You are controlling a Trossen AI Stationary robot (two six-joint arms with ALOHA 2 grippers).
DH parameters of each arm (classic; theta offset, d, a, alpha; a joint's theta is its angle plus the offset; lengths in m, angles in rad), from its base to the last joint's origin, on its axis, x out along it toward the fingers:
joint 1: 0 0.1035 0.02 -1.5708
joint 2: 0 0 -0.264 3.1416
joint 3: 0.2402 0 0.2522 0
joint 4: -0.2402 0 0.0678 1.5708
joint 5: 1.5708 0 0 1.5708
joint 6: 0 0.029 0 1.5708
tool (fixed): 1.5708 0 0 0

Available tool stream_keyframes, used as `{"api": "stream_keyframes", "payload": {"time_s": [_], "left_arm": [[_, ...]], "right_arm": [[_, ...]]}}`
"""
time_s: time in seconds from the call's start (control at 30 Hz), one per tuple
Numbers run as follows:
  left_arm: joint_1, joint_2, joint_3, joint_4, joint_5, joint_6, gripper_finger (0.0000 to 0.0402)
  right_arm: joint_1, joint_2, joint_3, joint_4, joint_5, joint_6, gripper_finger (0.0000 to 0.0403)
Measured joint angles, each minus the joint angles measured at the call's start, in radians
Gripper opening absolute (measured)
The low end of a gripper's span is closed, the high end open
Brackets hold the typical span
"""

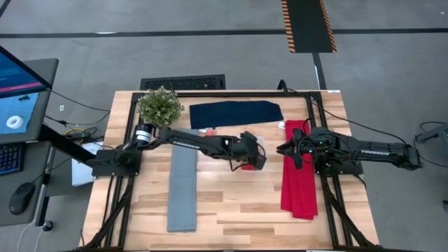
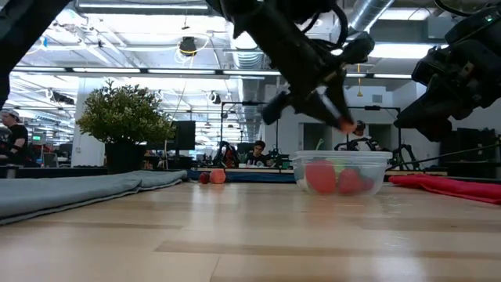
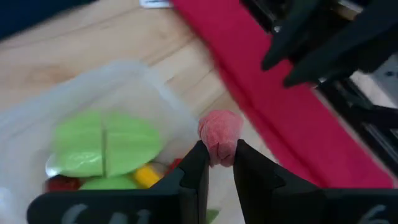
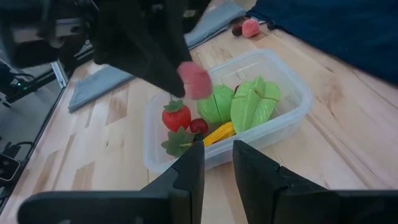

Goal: Pick and placing Produce into tupperware
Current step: Put the pink peach into the transparent bin

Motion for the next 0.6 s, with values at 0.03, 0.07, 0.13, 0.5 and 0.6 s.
{"api": "stream_keyframes", "payload": {"time_s": [0.03, 0.07, 0.13, 0.5, 0.6], "left_arm": [[0.009, 0.005, 0.001, 0.018, 0.013, 0.003, 0.005], [0.019, 0.006, 0.0, 0.001, 0.021, -0.005, 0.005], [0.038, 0.013, -0.001, -0.007, 0.022, -0.047, 0.005], [0.084, 0.018, -0.001, 0.016, 0.025, -0.052, 0.014], [0.084, 0.018, -0.001, 0.002, 0.036, -0.053, 0.0169]], "right_arm": [[0.0, 0.0, 0.0, 0.002, 0.0, 0.0, 0.0107], [0.0, 0.0, 0.0, 0.004, 0.0, 0.0, 0.0107], [0.0, 0.0, 0.0, 0.0, 0.0, 0.0, 0.0107], [0.0, 0.0, 0.0, 0.0, 0.0, 0.0, 0.0107], [0.0, 0.0, 0.0, 0.0, 0.0, 0.0, 0.0107]]}}
